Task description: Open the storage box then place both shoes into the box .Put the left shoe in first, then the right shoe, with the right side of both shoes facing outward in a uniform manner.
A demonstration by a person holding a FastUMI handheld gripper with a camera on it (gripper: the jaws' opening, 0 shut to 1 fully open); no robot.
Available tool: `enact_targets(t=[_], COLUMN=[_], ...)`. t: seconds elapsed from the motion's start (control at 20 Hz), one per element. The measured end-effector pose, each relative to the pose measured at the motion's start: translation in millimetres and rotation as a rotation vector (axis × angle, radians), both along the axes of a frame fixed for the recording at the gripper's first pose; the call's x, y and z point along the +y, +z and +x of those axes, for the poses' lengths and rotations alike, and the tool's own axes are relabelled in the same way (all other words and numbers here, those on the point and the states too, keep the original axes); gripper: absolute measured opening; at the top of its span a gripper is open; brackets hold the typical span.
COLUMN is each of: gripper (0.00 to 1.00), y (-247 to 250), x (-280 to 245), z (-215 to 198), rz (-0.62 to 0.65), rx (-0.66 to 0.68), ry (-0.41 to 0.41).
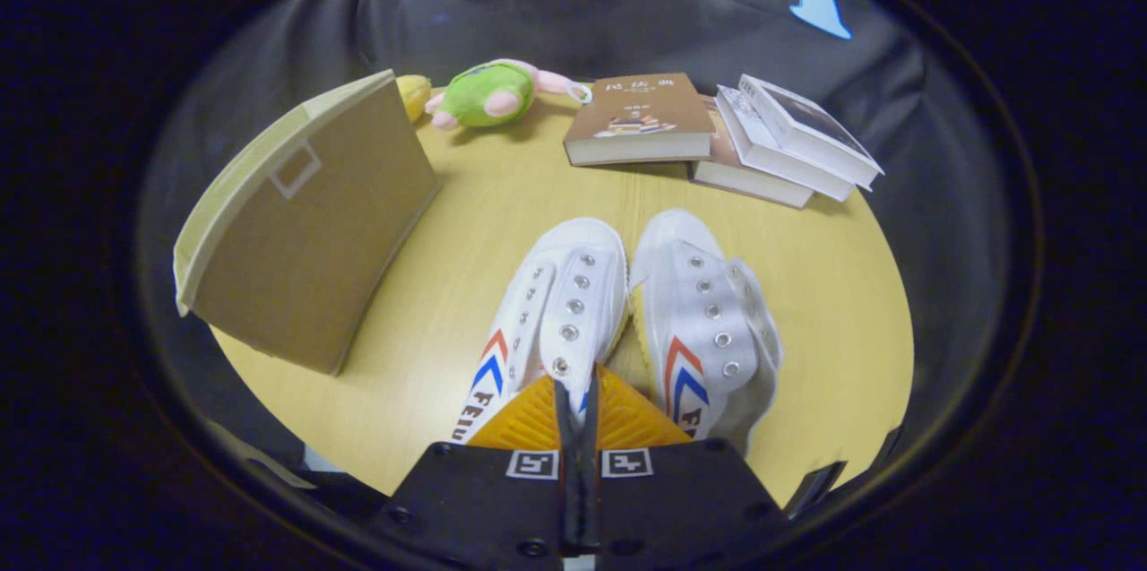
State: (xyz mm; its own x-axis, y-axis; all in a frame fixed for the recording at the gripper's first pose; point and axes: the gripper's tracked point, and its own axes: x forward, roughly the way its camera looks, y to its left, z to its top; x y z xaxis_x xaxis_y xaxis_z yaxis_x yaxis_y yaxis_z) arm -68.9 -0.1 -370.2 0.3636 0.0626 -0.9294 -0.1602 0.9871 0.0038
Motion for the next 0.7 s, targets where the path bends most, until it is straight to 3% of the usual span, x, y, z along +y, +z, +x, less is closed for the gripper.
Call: enact_targets(t=[0.4,0.7], gripper=[0.03,0.03], y=[47,115], x=[41,76], z=[30,67], rz=[0.15,0.307], rx=[-0.105,-0.203], ry=[-0.049,-0.1])
